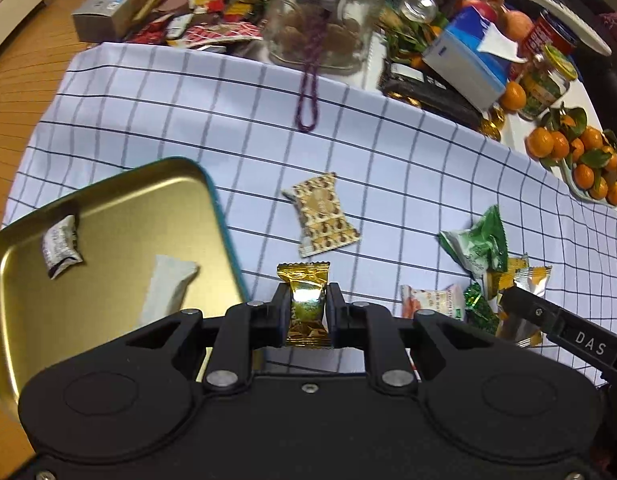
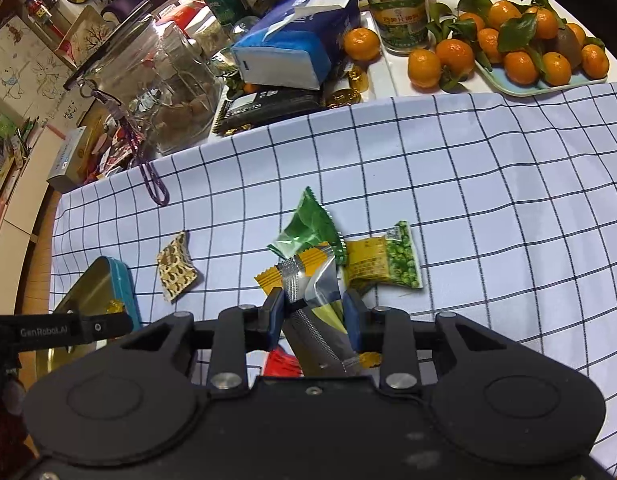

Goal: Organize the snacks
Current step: 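Carry the gold candy to the tray while the right tool grasps a silver-yellow packet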

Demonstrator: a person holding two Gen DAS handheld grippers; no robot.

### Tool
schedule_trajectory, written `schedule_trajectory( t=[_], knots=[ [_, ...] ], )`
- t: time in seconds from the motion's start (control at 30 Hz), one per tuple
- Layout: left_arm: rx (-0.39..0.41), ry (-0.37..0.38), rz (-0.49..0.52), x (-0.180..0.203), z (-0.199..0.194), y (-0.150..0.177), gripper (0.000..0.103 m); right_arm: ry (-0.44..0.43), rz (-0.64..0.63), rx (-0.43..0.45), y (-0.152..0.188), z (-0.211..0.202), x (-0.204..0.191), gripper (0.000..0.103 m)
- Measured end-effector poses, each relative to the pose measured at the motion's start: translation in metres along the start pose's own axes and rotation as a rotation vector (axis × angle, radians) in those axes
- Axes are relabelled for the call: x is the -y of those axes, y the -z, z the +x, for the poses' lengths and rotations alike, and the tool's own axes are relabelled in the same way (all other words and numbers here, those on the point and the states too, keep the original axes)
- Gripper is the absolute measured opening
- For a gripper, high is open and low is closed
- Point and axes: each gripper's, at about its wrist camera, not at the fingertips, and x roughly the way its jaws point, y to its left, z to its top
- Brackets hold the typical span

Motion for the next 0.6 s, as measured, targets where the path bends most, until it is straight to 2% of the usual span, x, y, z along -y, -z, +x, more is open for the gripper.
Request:
schedule_trajectory(
  t=[0.27,0.4,0.5,0.6],
  knots=[
    [0.073,-0.099,-0.11,-0.059,-0.03,0.012,0.024,-0.088,-0.023,-0.004,0.007,0.004,-0.048,0.033],
    [0.107,-0.153,-0.168,-0.097,-0.043,0.017,0.024,-0.164,-0.081,-0.013,0.015,0.009,-0.084,0.033],
    [0.109,-0.165,-0.228,-0.126,-0.05,0.019,0.024,-0.21,-0.122,-0.018,0.024,0.017,-0.112,0.033],
    [0.106,-0.185,-0.295,-0.152,-0.056,0.02,0.024,-0.208,-0.188,-0.02,0.037,0.025,-0.138,0.033]
  ],
)
